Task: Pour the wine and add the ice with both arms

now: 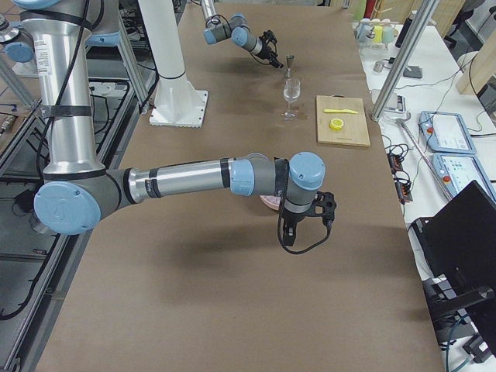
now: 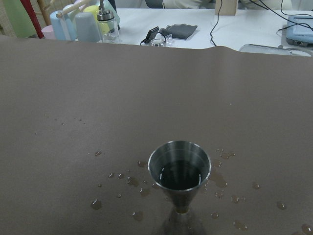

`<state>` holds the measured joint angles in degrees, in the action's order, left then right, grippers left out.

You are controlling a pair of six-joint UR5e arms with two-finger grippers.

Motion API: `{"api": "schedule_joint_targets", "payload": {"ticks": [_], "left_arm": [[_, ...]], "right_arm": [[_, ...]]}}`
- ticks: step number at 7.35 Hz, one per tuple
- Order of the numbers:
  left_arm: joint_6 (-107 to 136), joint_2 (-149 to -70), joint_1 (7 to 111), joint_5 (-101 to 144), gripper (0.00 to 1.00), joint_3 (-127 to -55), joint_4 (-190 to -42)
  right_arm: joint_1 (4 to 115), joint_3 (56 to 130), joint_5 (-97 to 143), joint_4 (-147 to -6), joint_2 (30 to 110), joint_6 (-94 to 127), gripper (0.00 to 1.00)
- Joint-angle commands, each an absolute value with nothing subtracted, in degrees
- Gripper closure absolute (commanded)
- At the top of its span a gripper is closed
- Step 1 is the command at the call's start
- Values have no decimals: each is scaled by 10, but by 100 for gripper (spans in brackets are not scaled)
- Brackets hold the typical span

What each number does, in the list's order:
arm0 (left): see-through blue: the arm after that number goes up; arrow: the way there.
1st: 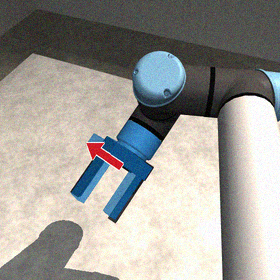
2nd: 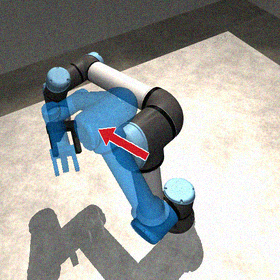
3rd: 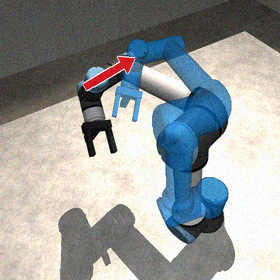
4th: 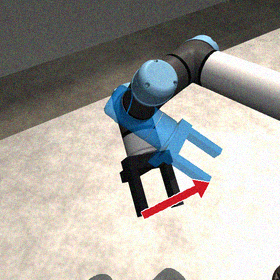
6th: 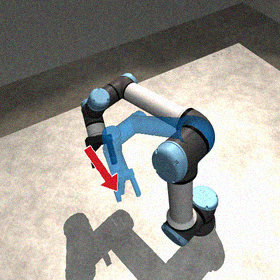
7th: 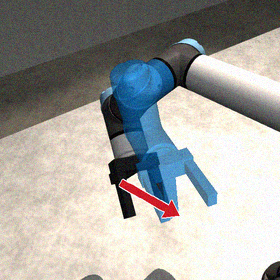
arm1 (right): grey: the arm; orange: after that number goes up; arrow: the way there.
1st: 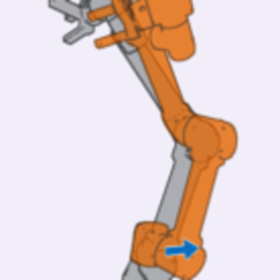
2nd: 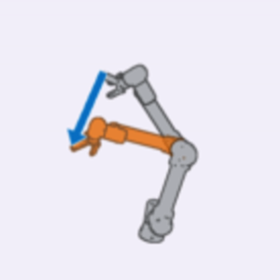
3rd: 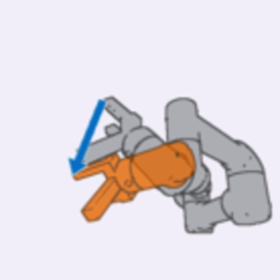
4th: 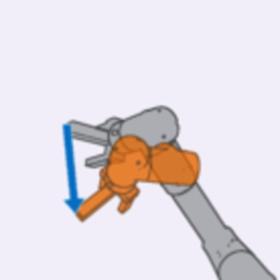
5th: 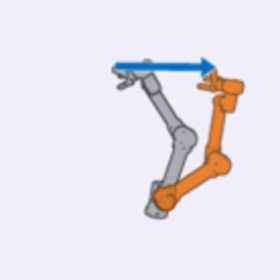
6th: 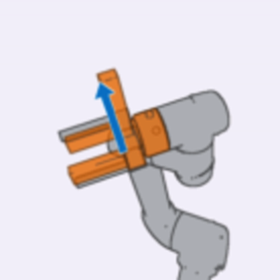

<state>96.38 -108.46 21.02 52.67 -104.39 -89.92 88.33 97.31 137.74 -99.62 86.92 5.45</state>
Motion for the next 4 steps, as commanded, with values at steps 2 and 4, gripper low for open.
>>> {"api": "schedule_joint_targets", "payload": {"ticks": [2, 4], "left_arm": [[993, -1113, 200, 476, 2, -988, -901], [995, -1128, 200, 440, 3, -987, -902]], "right_arm": [[883, 971, 1378, -996, 869, 54, 0], [883, 971, 1378, -995, 869, 54, 0]]}}
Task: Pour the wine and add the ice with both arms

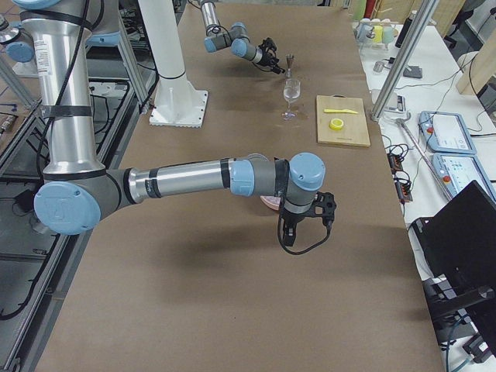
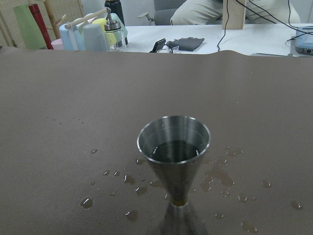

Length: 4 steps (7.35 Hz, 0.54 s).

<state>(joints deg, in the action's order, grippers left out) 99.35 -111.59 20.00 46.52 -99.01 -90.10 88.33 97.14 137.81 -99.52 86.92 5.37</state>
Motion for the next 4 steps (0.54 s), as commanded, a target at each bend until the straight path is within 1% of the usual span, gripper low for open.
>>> {"api": "schedule_joint_targets", "payload": {"ticks": [1, 4], "left_arm": [[995, -1129, 202, 425, 3, -976, -902], [1001, -1129, 203, 401, 3, -936, -904]], "right_arm": [[883, 970, 1377, -995, 869, 54, 0], [883, 970, 1377, -996, 869, 54, 0]]}}
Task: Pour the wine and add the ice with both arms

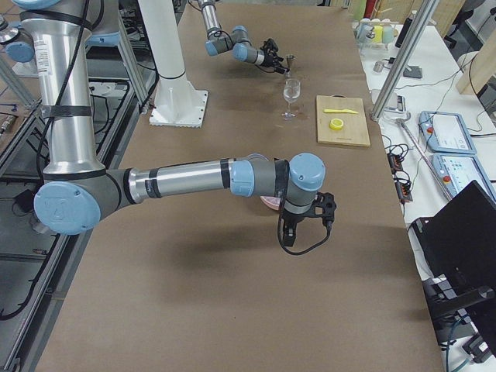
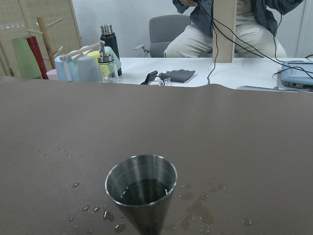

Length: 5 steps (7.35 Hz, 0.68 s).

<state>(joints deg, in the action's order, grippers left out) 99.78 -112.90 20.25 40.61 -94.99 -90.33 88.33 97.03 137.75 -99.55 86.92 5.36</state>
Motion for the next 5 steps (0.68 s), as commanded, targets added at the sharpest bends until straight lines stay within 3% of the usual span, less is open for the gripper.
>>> {"api": "schedule_joint_targets", "payload": {"ticks": [1, 5], "left_arm": [[1025, -1129, 202, 401, 3, -926, -904], [1062, -1129, 207, 400, 3, -914, -904]], "right_arm": [[883, 970, 1377, -996, 869, 54, 0], [883, 972, 1377, -995, 869, 54, 0]]}}
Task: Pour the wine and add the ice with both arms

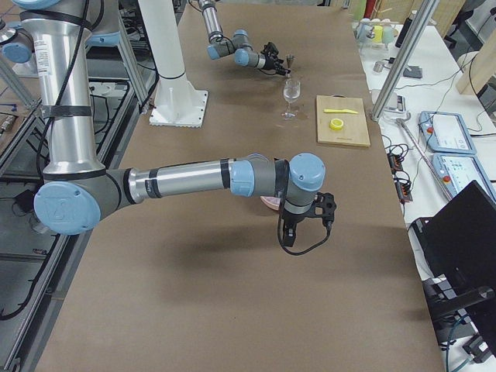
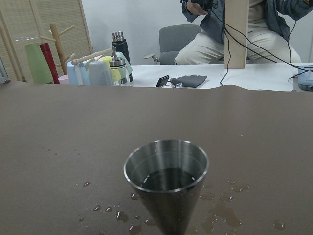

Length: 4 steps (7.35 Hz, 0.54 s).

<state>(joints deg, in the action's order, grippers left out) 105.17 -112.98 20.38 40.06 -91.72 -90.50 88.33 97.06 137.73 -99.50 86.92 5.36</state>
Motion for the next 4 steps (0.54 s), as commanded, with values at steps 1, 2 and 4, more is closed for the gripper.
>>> {"api": "schedule_joint_targets", "payload": {"ticks": [1, 2, 4], "left_arm": [[1063, -1129, 214, 400, 3, -901, -904], [1063, -1130, 220, 400, 4, -898, -904], [1062, -1133, 220, 385, 8, -897, -904]], "right_arm": [[883, 972, 1378, -995, 869, 54, 0], [883, 972, 1378, -995, 869, 54, 0], [883, 970, 1378, -995, 869, 54, 0]]}}
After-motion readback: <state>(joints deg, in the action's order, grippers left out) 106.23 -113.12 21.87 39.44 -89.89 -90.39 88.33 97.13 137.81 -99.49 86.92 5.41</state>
